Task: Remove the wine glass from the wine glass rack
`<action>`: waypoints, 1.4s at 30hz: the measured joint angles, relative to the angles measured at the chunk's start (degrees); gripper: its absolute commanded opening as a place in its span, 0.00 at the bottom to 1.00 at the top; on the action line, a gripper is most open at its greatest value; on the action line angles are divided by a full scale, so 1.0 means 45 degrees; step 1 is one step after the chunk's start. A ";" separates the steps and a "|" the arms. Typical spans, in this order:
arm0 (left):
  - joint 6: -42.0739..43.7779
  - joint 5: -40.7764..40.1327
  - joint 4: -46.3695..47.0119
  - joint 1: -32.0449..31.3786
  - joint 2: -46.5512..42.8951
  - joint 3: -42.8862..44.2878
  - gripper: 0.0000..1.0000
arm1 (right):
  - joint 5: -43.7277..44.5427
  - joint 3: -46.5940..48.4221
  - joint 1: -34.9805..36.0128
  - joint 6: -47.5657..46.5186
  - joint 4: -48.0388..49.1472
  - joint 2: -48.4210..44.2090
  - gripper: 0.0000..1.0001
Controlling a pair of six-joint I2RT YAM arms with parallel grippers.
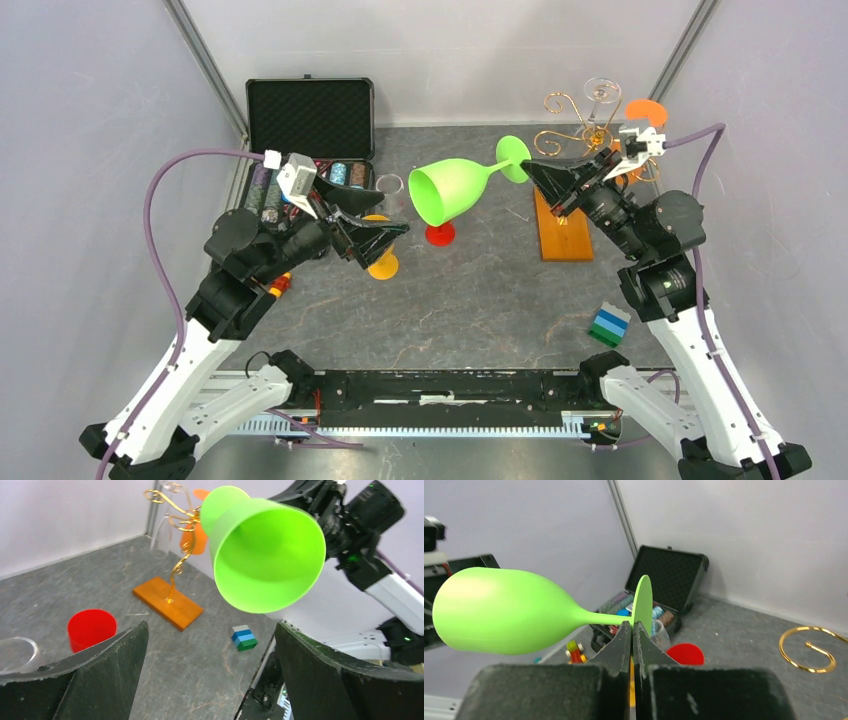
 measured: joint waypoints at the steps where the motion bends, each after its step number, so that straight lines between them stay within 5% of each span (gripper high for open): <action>1: -0.0141 0.0194 0.0374 0.0000 -0.0058 -0.0151 1.00 | 0.0005 -0.0015 0.0000 0.0321 0.0437 0.0024 0.00; 16: -0.1438 0.1039 0.2676 0.0000 0.0039 -0.0782 0.87 | 0.0578 -0.0967 0.0010 0.2118 0.2035 0.0709 0.00; 22: -0.1647 0.0869 0.3079 0.0000 -0.0010 -0.0782 0.62 | 0.1200 -0.0967 0.0180 0.2127 0.1486 0.1277 0.00; 32: -0.2113 0.0622 0.2710 0.0000 0.1613 -0.0656 0.58 | 0.1719 -0.0923 0.1938 0.1622 0.0826 0.1948 0.00; 42: -0.2705 -0.0398 0.1224 0.0000 0.1972 0.0015 0.10 | 0.4299 -0.0306 0.3570 0.0733 -0.0233 0.2783 0.00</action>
